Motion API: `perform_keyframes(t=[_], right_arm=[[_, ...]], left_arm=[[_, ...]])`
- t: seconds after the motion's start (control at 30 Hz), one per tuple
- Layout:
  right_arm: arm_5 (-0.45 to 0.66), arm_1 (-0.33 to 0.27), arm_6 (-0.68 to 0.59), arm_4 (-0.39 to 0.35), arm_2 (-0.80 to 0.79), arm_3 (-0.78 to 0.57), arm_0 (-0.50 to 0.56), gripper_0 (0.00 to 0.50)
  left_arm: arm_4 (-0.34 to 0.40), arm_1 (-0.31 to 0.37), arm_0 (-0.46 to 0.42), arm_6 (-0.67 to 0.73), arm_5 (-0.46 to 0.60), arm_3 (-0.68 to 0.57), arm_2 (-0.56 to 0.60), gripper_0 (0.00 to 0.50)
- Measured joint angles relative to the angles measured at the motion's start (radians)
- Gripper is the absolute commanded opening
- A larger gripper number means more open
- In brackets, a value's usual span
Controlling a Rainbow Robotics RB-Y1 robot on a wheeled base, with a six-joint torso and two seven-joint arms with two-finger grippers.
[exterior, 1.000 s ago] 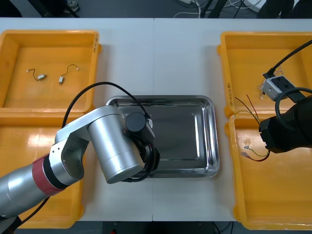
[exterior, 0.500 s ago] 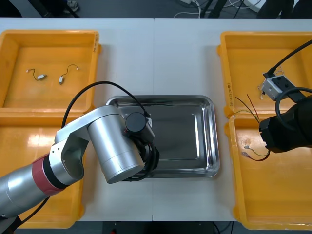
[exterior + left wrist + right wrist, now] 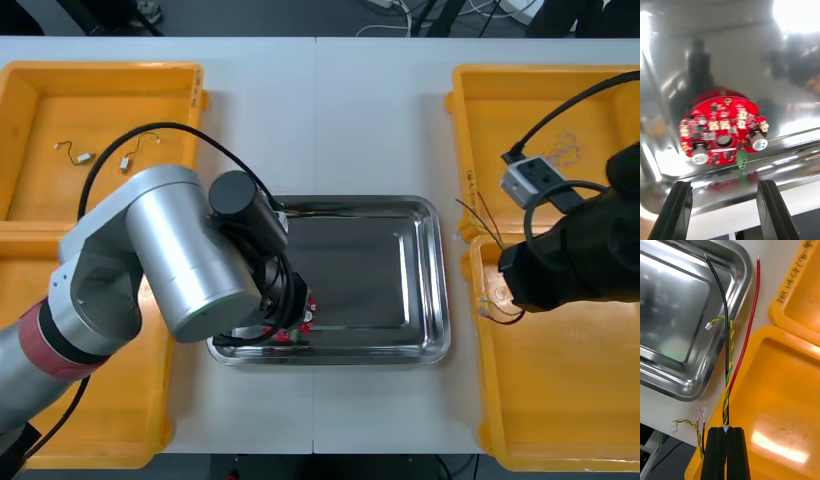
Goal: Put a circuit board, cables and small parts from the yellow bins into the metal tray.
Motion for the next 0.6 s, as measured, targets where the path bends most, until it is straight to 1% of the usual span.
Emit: perform_keyframes(t=[0.1,0.33,0.43,0.6], right_arm=[[0.000,0.029,0.000,0.034,0.069,0.001,-0.036,0.000],[0.000,0.092,0.000,0.058,0.176,0.018,-0.082,0.000],[0.000,0.102,0.004,0.080,0.219,0.019,-0.088,0.000],[0.000,0.106,0.057,0.110,0.284,0.020,-0.093,0.000]], left_arm=[[0.026,0.016,0.000,0.000,0.031,-0.020,0.044,0.500],[0.107,0.061,0.000,0.000,0.074,-0.038,0.172,0.500],[0.129,0.082,0.000,-0.002,0.101,-0.040,0.232,0.500],[0.150,0.120,0.000,-0.007,0.122,-0.040,0.301,0.500]])
